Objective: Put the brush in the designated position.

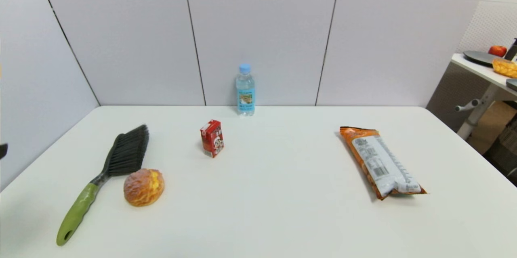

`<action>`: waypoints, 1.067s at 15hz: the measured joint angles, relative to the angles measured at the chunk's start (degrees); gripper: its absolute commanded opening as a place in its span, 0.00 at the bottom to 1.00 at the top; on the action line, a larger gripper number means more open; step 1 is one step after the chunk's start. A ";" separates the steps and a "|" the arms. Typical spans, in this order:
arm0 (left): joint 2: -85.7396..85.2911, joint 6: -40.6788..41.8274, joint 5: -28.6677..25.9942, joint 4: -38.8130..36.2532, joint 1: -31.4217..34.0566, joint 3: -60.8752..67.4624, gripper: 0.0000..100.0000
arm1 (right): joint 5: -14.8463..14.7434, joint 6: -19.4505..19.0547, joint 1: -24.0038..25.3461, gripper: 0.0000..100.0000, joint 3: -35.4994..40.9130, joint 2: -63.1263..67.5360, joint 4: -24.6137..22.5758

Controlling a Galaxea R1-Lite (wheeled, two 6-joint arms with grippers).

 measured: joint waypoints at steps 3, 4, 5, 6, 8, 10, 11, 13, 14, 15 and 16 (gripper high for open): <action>-13.92 -3.86 1.49 0.33 -1.88 13.84 1.00 | 0.00 0.00 0.00 1.00 0.00 0.00 0.02; -18.27 -5.24 1.79 0.30 -2.91 17.97 1.00 | -0.02 0.02 0.00 1.00 0.00 0.02 0.00; -22.53 -7.01 2.15 0.35 -4.21 22.19 1.00 | 0.00 0.02 0.00 1.00 0.00 0.00 0.00; -26.05 -8.50 2.49 0.20 -5.68 25.91 1.00 | 0.00 0.02 0.00 1.00 0.00 0.00 0.00; -31.78 -10.45 2.62 -2.10 -7.75 33.27 1.00 | 0.00 0.02 0.00 1.00 0.00 0.00 0.02; -37.08 -11.62 2.43 -7.08 -8.08 40.06 1.00 | -0.05 0.02 0.00 1.00 0.00 0.00 0.02; -39.69 -12.11 2.36 -8.83 -8.12 42.81 1.00 | 0.00 0.00 0.00 1.00 0.00 0.00 0.00; -44.28 -12.89 2.28 -10.68 -8.12 47.85 1.00 | 0.00 0.02 0.00 1.00 0.00 0.00 0.02; -45.79 -12.93 1.93 -12.52 -8.08 49.70 1.00 | 0.00 0.02 0.00 1.00 0.00 0.00 0.00; -46.70 -13.70 1.90 -14.53 -8.08 50.97 1.00 | 0.00 0.00 0.00 1.00 0.00 0.00 0.02; -47.34 -15.30 2.04 -16.10 -8.06 51.85 1.00 | 0.00 0.00 0.00 1.00 0.00 0.00 0.00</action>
